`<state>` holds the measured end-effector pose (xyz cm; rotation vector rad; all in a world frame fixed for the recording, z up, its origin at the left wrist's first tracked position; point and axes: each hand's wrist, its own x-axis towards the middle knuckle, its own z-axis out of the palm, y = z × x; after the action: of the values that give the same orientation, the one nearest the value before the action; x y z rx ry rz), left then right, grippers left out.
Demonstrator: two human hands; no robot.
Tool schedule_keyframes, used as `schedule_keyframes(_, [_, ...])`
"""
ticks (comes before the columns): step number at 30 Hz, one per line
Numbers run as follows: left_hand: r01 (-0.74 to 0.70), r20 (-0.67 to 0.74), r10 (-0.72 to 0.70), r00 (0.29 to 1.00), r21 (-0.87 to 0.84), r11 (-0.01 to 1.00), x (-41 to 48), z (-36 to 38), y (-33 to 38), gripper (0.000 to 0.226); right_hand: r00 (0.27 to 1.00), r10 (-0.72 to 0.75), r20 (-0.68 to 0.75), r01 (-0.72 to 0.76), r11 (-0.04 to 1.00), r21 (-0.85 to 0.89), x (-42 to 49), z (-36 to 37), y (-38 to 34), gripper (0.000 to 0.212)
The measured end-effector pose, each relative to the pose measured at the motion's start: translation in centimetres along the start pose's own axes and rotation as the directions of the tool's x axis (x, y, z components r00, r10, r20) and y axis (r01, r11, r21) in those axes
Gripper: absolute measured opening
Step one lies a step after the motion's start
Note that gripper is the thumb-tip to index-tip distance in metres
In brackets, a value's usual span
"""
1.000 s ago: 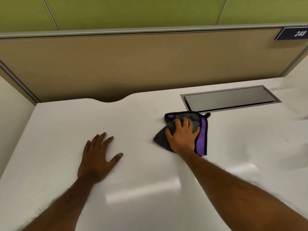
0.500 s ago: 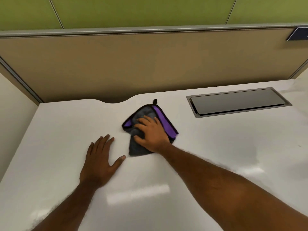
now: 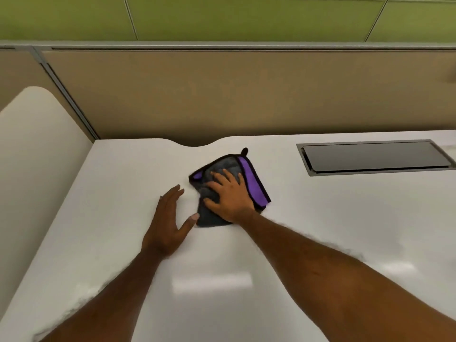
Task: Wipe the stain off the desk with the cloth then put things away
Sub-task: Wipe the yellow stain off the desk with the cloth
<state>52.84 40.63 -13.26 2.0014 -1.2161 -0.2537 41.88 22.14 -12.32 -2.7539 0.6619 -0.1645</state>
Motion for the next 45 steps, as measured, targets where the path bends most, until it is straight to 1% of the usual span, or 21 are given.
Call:
schedule_keyframes(1, [0.028, -0.007, -0.029, 1.000, -0.077, 0.997, -0.2, -0.6, 0.0, 0.067, 0.998, -0.032, -0.052, 0.036, 0.996, 0.077, -1.1, -0.2, 0.4, 0.050])
schedule_keyframes(3, [0.112, 0.022, -0.110, 0.994, -0.148, 0.983, -1.2, -2.2, -0.4, 0.060, 0.987, 0.043, -0.153, -0.018, 0.987, 0.161, -3.2, -0.6, 2.1, 0.046])
schedule_keyframes(6, [0.148, 0.018, -0.148, 0.989, -0.026, 0.989, -4.9, -5.5, -2.3, 0.059, 0.917, 0.312, -0.249, -0.295, 0.950, 0.106, -4.8, -1.0, 4.7, 0.053])
schedule_keyframes(8, [0.168, -0.074, -0.164, 0.984, 0.061, 0.984, -8.0, -7.9, -4.4, 0.056, 0.884, 0.420, -0.204, -0.430, 0.903, -0.006, -4.5, -1.0, 4.6, 0.063])
schedule_keyframes(10, [0.211, -0.119, -0.194, 0.974, 0.155, 0.965, -10.6, -9.6, -6.1, 0.065, 0.874, 0.472, -0.112, -0.481, 0.873, -0.074, -3.4, -0.8, 3.4, 0.069])
schedule_keyframes(12, [0.235, -0.129, -0.211, 0.969, 0.207, 0.950, -12.2, -10.3, -6.8, 0.070, 0.884, 0.463, -0.061, -0.467, 0.880, -0.087, -2.4, -0.2, 1.4, 0.071])
schedule_keyframes(13, [0.235, -0.125, -0.212, 0.969, 0.212, 0.949, -12.5, -10.4, -6.7, 0.071, 0.913, 0.406, -0.046, -0.408, 0.908, -0.098, -2.1, 0.2, 0.2, 0.070])
schedule_keyframes(15, [0.233, -0.110, -0.214, 0.971, 0.199, 0.952, -12.6, -10.4, -6.4, 0.070, 0.979, 0.202, -0.022, -0.203, 0.975, -0.088, -2.5, 0.8, -1.7, 0.064])
schedule_keyframes(17, [0.244, -0.112, -0.229, 0.967, 0.149, 0.958, -12.4, -10.7, -6.3, 0.068, 0.997, 0.045, -0.067, -0.044, 0.999, 0.021, -3.8, 0.6, -2.1, 0.058])
schedule_keyframes(18, [0.256, -0.126, -0.241, 0.962, 0.114, 0.960, -12.4, -11.1, -6.5, 0.064, 0.991, 0.040, -0.126, -0.029, 0.996, 0.085, -4.4, 0.4, -1.7, 0.055])
schedule_keyframes(21, [0.257, -0.185, -0.252, 0.950, 0.003, 0.966, -13.1, -12.1, -7.5, 0.053, 0.942, 0.217, -0.255, -0.198, 0.975, 0.095, -5.2, 0.4, -0.2, 0.054])
schedule_keyframes(24, [0.251, -0.235, -0.255, 0.938, -0.051, 0.967, -13.7, -12.1, -8.1, 0.048, 0.899, 0.403, -0.173, -0.412, 0.911, -0.020, -3.3, 0.7, -0.8, 0.065])
schedule_keyframes(26, [0.237, -0.249, -0.240, 0.938, -0.043, 0.971, -13.7, -11.8, -8.2, 0.047, 0.890, 0.447, -0.095, -0.454, 0.888, -0.076, -1.4, 1.0, -2.0, 0.071])
schedule_keyframes(29, [0.217, -0.246, -0.209, 0.947, 0.005, 0.976, -13.7, -11.6, -8.3, 0.051, 0.934, 0.356, -0.029, -0.358, 0.929, -0.094, 0.9, 2.1, -4.9, 0.071])
schedule_keyframes(32, [0.215, -0.241, -0.198, 0.950, 0.046, 0.976, -13.8, -11.5, -8.1, 0.059, 0.997, 0.058, 0.057, -0.052, 0.993, -0.105, 1.1, 3.3, -8.7, 0.066])
schedule_keyframes(34, [0.218, -0.245, -0.200, 0.949, 0.047, 0.975, -13.7, -11.6, -8.1, 0.059, 0.982, -0.160, 0.102, 0.166, 0.985, -0.052, 0.0, 3.2, -8.9, 0.059])
schedule_keyframes(36, [0.222, -0.243, -0.207, 0.948, 0.037, 0.974, -13.8, -11.7, -8.0, 0.062, 0.968, -0.248, 0.023, 0.248, 0.969, 0.018, -1.5, 2.6, -7.0, 0.056])
schedule_keyframes(37, [0.225, -0.242, -0.211, 0.947, 0.032, 0.974, -13.8, -11.7, -8.1, 0.064, 0.977, -0.210, -0.044, 0.211, 0.977, 0.024, -2.2, 2.4, -5.7, 0.058])
schedule_keyframes(39, [0.232, -0.244, -0.219, 0.945, 0.024, 0.972, -14.0, -11.7, -8.2, 0.065, 0.992, -0.003, -0.129, 0.001, 1.000, -0.016, -2.8, 2.1, -3.5, 0.062])
schedule_keyframes(42, [0.229, -0.245, -0.219, 0.945, 0.015, 0.973, -14.0, -11.5, -8.2, 0.064, 0.942, 0.327, -0.071, -0.334, 0.933, -0.133, -1.2, 1.7, -3.1, 0.067])
schedule_keyframes(45, [0.247, -0.240, -0.227, 0.944, 0.057, 0.967, -14.0, -11.4, -8.1, 0.066, 0.910, 0.414, 0.000, -0.408, 0.896, -0.176, 0.9, 2.3, -6.4, 0.073])
